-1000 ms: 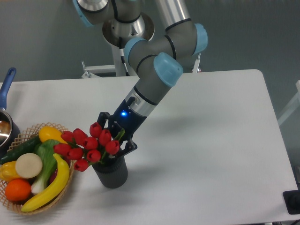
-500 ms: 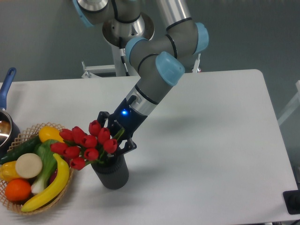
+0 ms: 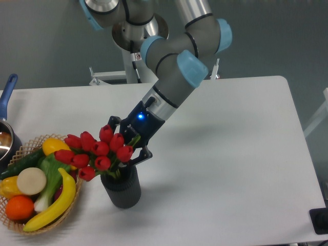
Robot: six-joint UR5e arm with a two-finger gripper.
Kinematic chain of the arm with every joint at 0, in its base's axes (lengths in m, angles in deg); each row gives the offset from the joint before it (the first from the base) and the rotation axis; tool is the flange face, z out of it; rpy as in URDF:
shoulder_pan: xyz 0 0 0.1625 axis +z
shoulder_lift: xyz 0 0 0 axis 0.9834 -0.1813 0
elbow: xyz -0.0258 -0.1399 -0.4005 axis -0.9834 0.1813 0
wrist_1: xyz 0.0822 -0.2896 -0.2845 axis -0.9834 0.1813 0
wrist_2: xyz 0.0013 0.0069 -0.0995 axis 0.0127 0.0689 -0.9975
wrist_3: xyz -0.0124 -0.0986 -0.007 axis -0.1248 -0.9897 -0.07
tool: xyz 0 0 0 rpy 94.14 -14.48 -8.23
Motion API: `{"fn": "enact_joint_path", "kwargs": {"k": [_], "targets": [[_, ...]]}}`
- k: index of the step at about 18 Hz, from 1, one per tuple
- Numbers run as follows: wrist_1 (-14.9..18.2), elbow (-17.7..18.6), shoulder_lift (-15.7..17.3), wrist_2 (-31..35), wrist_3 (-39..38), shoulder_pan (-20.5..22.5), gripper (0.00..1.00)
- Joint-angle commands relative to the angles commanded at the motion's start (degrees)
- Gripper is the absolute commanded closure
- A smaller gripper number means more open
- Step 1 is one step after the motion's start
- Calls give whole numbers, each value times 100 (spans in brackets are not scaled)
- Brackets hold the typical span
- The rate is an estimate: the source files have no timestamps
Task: Pick up the flowers from the vase
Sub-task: 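Lift the gripped tulips up out of the black vase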
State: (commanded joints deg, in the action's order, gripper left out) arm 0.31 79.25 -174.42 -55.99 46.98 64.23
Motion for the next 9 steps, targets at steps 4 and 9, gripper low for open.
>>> {"fn": "enact_joint_path", "kwargs": {"k": [4, 9], "targets": [[0, -17, 96, -18, -210, 61, 53], [0, -290, 150, -44, -984, 106, 53]]}}
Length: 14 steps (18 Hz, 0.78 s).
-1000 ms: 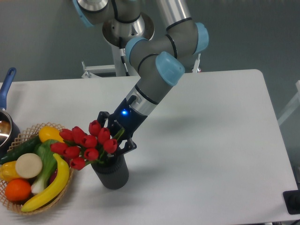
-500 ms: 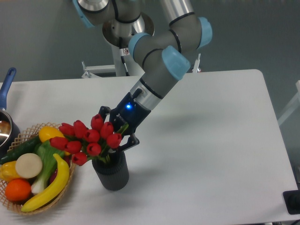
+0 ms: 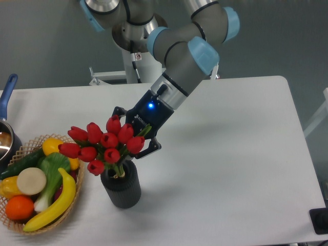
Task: Pick up the flowers from the vase
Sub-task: 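Lift the gripped tulips up out of the black vase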
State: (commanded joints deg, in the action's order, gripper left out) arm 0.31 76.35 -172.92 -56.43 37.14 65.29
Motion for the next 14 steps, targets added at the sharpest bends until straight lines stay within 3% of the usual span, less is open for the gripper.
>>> {"fn": "enact_joint_path", "kwargs": {"k": [14], "targets": [[0, -264, 176, -404, -1188, 26, 53]]}}
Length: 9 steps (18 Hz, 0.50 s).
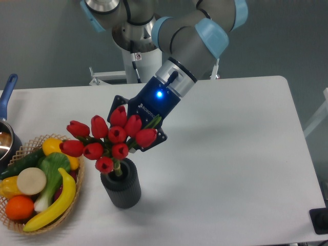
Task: Pick up the flowers from the vase
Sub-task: 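Lift the gripped tulips up out of the black vase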
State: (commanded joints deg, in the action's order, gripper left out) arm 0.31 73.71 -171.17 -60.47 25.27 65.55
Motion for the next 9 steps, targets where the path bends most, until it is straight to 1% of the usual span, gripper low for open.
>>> {"fn": "enact_joint_path", "kwargs": {"k": [5, 9], "targets": [[0, -140, 26, -140, -202, 61, 53], [9, -456, 18, -202, -404, 228, 53]]}}
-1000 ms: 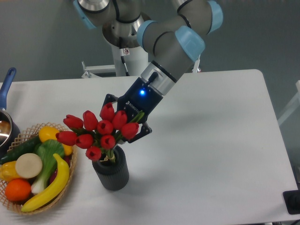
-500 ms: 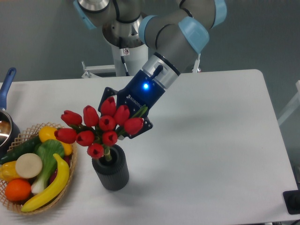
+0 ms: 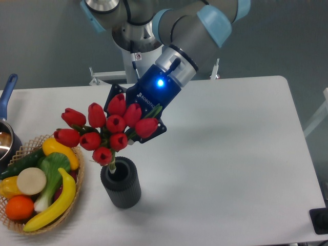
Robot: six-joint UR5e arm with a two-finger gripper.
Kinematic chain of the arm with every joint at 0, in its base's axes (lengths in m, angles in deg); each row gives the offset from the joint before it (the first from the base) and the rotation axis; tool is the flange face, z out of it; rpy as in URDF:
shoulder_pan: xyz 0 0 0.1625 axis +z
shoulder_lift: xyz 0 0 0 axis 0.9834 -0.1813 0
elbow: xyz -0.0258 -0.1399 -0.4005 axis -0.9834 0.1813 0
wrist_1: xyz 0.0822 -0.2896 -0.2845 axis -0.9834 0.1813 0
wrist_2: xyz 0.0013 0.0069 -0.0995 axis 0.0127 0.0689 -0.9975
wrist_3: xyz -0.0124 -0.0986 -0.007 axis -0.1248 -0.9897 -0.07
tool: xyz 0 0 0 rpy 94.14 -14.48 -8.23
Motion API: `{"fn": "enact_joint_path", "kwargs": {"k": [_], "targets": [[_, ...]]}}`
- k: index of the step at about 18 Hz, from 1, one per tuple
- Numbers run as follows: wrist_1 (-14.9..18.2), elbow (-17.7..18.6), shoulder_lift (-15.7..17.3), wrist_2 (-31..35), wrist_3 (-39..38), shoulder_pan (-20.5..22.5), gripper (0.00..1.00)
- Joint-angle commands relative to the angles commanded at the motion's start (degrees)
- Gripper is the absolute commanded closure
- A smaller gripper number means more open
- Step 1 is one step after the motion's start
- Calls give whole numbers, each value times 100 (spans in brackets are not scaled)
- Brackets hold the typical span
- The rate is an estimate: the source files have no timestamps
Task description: Pick up the flowers from the vase
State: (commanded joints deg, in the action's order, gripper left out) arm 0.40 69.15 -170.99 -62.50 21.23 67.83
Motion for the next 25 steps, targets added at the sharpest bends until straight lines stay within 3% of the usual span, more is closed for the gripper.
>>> {"fn": "enact_joint_path", "kwargs": {"k": [8, 12, 25], "targets": [[-9, -290, 0, 9, 79, 378, 53], [-9, -422, -53, 9, 499, 431, 53], [0, -405, -62, 9, 703, 537, 53]]}}
